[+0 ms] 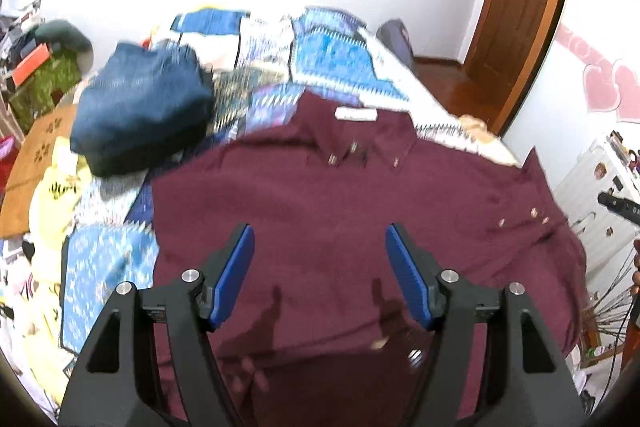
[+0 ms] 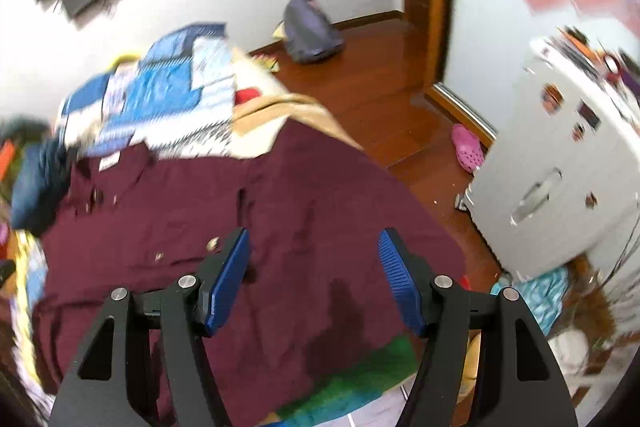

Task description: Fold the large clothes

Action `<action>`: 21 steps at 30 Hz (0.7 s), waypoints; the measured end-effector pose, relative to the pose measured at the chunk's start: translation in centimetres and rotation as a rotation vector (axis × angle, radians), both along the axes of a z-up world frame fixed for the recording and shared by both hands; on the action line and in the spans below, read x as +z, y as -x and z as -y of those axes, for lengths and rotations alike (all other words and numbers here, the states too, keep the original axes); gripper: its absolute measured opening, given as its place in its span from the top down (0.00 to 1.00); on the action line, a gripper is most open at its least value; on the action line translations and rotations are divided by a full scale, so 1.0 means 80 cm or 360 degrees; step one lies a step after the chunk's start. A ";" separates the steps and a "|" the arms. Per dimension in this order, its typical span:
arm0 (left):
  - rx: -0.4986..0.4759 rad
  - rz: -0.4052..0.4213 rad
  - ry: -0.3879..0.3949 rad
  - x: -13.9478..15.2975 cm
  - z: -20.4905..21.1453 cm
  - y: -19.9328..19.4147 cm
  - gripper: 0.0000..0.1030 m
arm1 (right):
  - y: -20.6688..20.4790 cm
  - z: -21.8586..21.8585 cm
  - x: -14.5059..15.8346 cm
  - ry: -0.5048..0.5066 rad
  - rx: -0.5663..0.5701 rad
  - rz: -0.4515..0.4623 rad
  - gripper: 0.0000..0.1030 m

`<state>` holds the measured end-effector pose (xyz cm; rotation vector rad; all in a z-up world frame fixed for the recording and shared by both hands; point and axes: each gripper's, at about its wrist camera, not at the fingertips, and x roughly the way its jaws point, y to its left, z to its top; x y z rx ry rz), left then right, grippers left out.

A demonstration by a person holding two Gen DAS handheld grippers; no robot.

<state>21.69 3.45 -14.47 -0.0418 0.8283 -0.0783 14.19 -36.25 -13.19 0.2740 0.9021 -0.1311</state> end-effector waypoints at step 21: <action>-0.0109 -0.0051 -0.0054 -0.020 0.073 -0.031 0.22 | 0.004 0.151 -0.181 -0.0928 -0.0620 -0.0187 0.43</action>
